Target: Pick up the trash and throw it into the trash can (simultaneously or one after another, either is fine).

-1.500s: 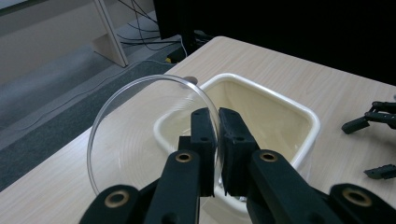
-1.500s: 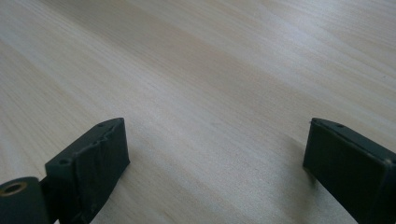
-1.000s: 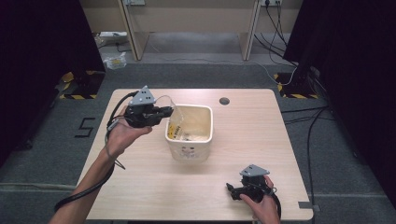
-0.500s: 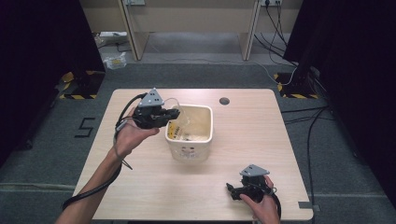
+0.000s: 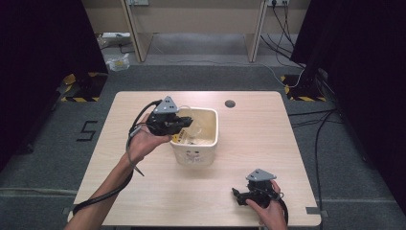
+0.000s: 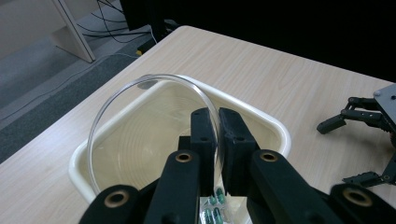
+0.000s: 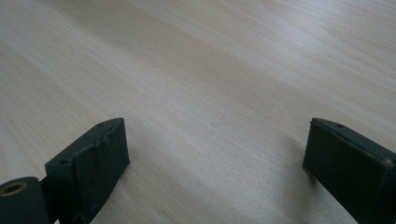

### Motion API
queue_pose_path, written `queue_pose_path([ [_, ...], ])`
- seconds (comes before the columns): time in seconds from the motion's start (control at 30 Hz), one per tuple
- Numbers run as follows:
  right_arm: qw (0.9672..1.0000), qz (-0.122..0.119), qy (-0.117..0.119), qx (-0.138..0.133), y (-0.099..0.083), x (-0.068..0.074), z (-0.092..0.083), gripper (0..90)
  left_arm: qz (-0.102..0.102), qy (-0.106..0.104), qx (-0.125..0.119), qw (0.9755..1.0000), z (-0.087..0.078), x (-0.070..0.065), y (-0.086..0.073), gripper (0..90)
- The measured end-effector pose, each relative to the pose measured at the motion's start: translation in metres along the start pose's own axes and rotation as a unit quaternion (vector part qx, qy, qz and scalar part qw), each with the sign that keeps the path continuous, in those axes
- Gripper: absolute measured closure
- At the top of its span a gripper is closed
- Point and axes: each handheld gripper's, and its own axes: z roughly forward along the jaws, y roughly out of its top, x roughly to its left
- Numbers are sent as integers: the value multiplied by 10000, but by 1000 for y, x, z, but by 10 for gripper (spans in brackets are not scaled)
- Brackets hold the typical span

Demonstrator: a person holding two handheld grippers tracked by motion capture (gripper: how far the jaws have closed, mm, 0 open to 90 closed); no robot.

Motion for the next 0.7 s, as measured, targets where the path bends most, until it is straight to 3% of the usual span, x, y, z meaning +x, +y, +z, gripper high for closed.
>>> queue_pose_path([
  [0.7, 10000, -9, -6, -12, 0, 0, 0, 69, -16, -203, 315, 9993, 35, -11, -13, 842],
])
